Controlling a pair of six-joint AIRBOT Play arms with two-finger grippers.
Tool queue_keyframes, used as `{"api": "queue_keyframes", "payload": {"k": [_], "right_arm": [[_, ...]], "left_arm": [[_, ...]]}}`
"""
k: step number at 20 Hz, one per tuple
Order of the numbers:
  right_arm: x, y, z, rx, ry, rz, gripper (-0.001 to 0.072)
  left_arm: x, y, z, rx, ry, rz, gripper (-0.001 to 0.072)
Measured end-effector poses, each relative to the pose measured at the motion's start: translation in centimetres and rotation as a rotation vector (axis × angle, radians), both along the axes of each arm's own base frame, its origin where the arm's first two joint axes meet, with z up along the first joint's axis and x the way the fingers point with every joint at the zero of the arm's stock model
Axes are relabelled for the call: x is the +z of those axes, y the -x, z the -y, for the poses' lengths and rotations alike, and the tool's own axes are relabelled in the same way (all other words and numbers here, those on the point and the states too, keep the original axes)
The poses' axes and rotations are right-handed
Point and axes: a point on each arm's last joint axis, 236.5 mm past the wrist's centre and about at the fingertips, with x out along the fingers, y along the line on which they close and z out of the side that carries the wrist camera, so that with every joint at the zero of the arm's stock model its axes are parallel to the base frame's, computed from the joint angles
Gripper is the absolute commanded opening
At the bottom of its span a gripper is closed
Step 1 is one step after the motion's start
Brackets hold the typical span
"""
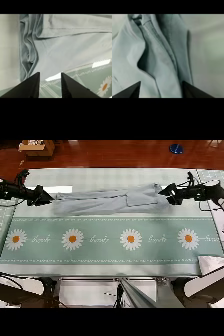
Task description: Fold the shirts.
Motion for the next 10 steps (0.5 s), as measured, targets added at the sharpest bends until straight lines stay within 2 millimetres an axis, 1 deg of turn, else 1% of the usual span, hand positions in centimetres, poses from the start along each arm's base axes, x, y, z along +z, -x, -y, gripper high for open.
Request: {"api": "queue_keyframes", "payload": {"k": [1, 2, 3, 4, 5, 6, 7, 8, 10], "right_arm": [[-0.3, -0.2, -1.3, 0.011, -0.009, 0.001, 0.0571], [-0.6, -0.5, -2.7, 0.018, -0.020, 0.003, 0.0423], [-1.0, -0.6, -3.6, 0.034, -0.007, 0.007, 0.0160], [-1.5, -0.7, -4.3, 0.042, 0.009, 0.008, 0.0023], [-1.5, -0.9, -4.9, 0.051, 0.018, 0.017, 0.0025], [-1.1, -1.3, -5.5, 0.063, 0.022, 0.036, 0.0025], [-0.3, -1.7, -5.9, 0.075, 0.024, 0.056, 0.0025], [0.8, -2.0, -6.1, 0.090, 0.028, 0.082, 0.0024], [3.2, -2.3, -6.1, 0.128, 0.061, 0.134, 0.0024]], "left_arm": [[0.0, 0.0, 0.2, -0.004, 0.000, 0.000, 0.0314], [0.0, 0.0, 0.3, -0.007, 0.001, -0.001, 0.0313], [0.0, 0.0, 0.4, -0.009, 0.001, -0.001, 0.0311], [0.0, 0.0, 0.6, -0.011, 0.003, -0.001, 0.0309], [0.1, 0.0, 0.7, -0.013, 0.006, -0.001, 0.0228], [0.2, 0.1, 0.9, -0.017, 0.011, -0.004, 0.0015], [0.3, 0.1, 1.0, -0.017, 0.019, -0.003, 0.0021], [0.5, 0.1, 1.3, -0.022, 0.033, -0.003, 0.0021], [1.5, -0.1, 2.6, -0.022, 0.091, 0.008, 0.0020]]}}
